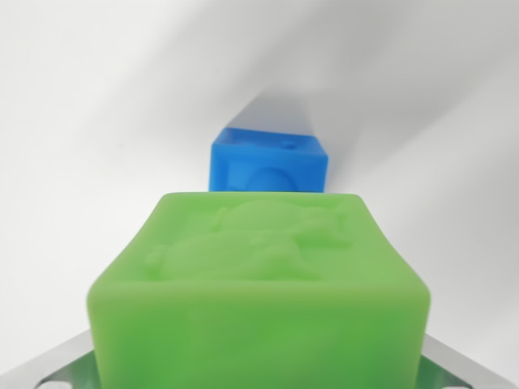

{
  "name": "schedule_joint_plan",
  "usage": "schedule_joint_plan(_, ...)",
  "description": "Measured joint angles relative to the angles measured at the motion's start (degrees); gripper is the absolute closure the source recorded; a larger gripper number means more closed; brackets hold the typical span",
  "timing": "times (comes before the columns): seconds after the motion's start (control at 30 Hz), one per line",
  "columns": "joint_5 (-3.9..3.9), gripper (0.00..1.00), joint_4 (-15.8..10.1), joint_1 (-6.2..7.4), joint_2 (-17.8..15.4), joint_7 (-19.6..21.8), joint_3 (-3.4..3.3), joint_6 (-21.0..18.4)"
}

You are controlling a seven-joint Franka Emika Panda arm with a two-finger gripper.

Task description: Stack cube

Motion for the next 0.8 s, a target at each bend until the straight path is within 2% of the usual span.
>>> schedule_joint_plan(0.8,-3.28,1.00,0.10,0.02,9.18,2.42,-0.76,8.97)
